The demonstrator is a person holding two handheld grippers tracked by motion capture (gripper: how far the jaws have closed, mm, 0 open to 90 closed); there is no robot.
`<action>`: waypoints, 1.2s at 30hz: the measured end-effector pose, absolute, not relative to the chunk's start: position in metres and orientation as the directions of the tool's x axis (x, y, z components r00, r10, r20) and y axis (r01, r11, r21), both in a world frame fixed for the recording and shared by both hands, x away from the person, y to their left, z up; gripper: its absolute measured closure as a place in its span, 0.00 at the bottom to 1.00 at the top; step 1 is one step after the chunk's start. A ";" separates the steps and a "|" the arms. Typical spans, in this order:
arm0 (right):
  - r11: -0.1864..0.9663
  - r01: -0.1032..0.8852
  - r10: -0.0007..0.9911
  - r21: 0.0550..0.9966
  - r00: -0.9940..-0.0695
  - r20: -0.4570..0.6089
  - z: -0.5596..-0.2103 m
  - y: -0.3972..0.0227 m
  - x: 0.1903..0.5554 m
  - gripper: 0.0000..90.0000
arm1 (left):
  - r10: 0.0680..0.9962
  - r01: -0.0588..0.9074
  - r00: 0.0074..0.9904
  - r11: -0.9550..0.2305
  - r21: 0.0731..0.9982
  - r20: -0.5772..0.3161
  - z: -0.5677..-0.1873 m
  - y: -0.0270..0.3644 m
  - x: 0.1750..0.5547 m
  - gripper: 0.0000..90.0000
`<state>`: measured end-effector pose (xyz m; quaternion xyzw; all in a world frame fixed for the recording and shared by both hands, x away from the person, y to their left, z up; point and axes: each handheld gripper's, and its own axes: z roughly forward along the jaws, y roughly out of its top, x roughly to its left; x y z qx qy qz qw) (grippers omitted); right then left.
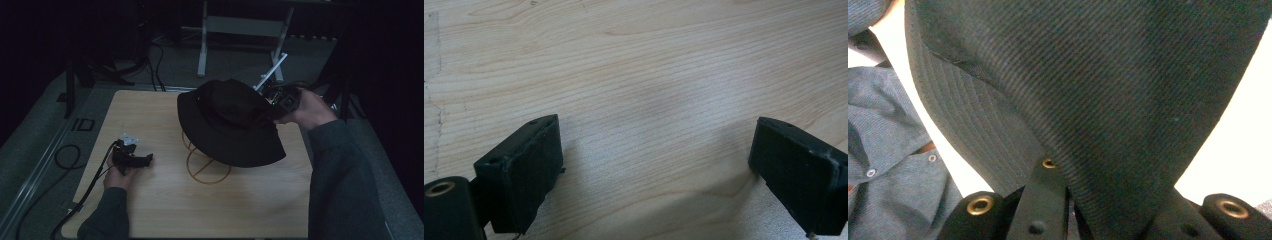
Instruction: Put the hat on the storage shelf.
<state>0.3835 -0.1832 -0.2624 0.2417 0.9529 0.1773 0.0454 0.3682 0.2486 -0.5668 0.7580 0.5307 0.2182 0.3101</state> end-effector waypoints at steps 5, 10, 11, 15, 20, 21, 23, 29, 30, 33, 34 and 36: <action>0.825 0.441 0.473 0.354 -0.881 -0.005 -0.264 -0.177 0.385 0.97 | 0.940 0.669 0.342 -0.245 0.702 0.002 -0.567 0.249 0.368 0.08; 0.829 0.437 0.469 0.350 -0.883 -0.009 -0.266 -0.170 0.387 0.97 | 0.940 0.669 0.341 -0.244 0.702 0.002 -0.567 0.249 0.368 0.08; 0.831 0.435 0.467 0.348 -0.884 -0.011 -0.266 -0.169 0.388 0.97 | 0.940 0.669 0.342 -0.244 0.702 0.002 -0.567 0.249 0.368 0.08; 0.830 0.439 0.472 0.344 -0.881 -0.013 -0.269 -0.164 0.391 0.97 | 0.940 0.669 0.342 -0.245 0.702 0.002 -0.567 0.249 0.368 0.08; 0.833 0.438 0.468 0.340 -0.884 -0.007 -0.273 -0.157 0.393 0.96 | 0.940 0.669 0.342 -0.245 0.702 0.002 -0.567 0.249 0.368 0.08; 0.831 0.441 0.470 0.338 -0.882 -0.004 -0.274 -0.156 0.393 0.96 | 0.940 0.669 0.343 -0.245 0.702 0.002 -0.567 0.249 0.368 0.08; 0.834 0.438 0.467 0.335 -0.884 -0.005 -0.276 -0.154 0.394 0.96 | 0.940 0.668 0.342 -0.245 0.702 0.002 -0.567 0.248 0.368 0.08; 0.839 0.435 0.461 0.327 -0.887 -0.002 -0.279 -0.148 0.394 0.95 | 0.939 0.668 0.343 -0.245 0.703 0.001 -0.567 0.248 0.368 0.08; 0.841 0.433 0.459 0.325 -0.889 -0.002 -0.280 -0.147 0.394 0.95 | 0.939 0.668 0.343 -0.245 0.703 0.002 -0.567 0.248 0.368 0.08; 0.846 0.426 0.450 0.319 -0.893 0.001 -0.282 -0.144 0.394 0.94 | 0.939 0.668 0.343 -0.245 0.703 0.002 -0.567 0.248 0.368 0.08; 0.848 0.425 0.448 0.317 -0.894 0.001 -0.283 -0.143 0.393 0.94 | 0.939 0.668 0.343 -0.245 0.703 0.002 -0.567 0.248 0.368 0.08; 0.850 0.423 0.445 0.313 -0.896 0.002 -0.284 -0.142 0.393 0.94 | 0.939 0.668 0.343 -0.245 0.702 0.002 -0.567 0.248 0.368 0.08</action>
